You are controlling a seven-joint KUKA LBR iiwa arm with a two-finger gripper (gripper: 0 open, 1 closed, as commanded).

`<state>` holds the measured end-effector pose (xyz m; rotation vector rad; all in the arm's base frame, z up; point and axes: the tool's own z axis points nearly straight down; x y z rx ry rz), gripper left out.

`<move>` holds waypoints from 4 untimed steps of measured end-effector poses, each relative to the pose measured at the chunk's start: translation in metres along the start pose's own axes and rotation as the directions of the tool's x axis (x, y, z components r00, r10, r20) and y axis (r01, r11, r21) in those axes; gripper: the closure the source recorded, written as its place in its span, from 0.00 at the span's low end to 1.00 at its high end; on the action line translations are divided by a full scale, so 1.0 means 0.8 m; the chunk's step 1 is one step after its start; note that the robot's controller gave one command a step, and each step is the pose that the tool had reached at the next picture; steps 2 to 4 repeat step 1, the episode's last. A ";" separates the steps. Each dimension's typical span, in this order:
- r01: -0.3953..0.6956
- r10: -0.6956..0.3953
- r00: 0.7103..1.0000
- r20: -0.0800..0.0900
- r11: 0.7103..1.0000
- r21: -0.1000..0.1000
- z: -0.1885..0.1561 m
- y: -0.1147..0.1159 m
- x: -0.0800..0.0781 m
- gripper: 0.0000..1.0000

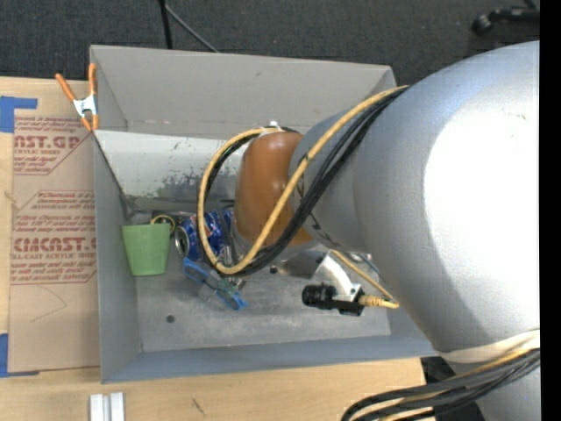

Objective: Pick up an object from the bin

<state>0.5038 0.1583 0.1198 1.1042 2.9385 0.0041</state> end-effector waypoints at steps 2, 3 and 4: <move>0.002 -0.002 1.000 0.003 1.000 -0.003 -0.096 0.003 -0.001 1.00; 0.002 -0.002 1.000 0.003 1.000 -0.003 -0.096 0.003 -0.001 1.00; 0.002 -0.002 1.000 0.003 1.000 -0.003 -0.096 0.003 -0.001 1.00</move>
Offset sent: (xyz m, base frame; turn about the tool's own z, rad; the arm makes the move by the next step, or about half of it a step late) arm -0.0001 0.0001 0.0733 0.0000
